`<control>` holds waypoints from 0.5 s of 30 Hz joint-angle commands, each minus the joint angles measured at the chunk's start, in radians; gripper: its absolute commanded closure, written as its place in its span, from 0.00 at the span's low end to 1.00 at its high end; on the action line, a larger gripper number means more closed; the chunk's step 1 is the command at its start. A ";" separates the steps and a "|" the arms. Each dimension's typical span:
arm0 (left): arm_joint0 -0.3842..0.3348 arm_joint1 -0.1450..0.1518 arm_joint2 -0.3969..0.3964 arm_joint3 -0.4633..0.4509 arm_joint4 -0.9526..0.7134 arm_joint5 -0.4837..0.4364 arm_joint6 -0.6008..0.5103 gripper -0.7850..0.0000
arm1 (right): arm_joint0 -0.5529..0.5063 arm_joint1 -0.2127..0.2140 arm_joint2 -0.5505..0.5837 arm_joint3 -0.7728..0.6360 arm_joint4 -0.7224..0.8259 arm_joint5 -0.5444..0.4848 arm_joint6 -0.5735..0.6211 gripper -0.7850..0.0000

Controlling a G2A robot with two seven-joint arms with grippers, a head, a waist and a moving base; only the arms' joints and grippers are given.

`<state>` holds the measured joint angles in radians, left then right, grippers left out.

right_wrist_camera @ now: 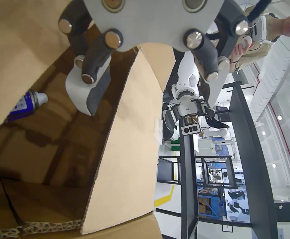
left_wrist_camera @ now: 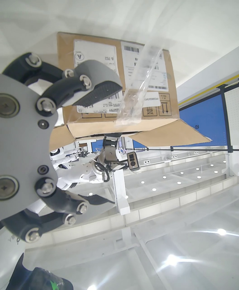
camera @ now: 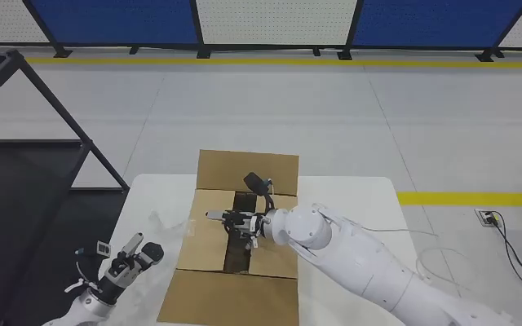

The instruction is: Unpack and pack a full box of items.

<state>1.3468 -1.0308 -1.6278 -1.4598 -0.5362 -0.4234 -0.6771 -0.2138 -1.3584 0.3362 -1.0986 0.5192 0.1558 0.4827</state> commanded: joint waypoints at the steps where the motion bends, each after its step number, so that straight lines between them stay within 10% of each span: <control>1: -0.020 -0.005 0.029 0.002 0.021 0.006 0.023 0.00 | 0.000 -0.013 0.002 0.018 -0.007 -0.001 0.004 0.00; 15: -0.129 -0.031 0.158 0.037 0.130 0.007 0.115 0.00 | -0.034 -0.057 0.063 0.074 -0.076 -0.043 0.011 0.00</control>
<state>1.2197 -1.0603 -1.4746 -1.4228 -0.4105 -0.4152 -0.5633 -0.2441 -1.4152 0.3936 -1.0245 0.4492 0.1124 0.4917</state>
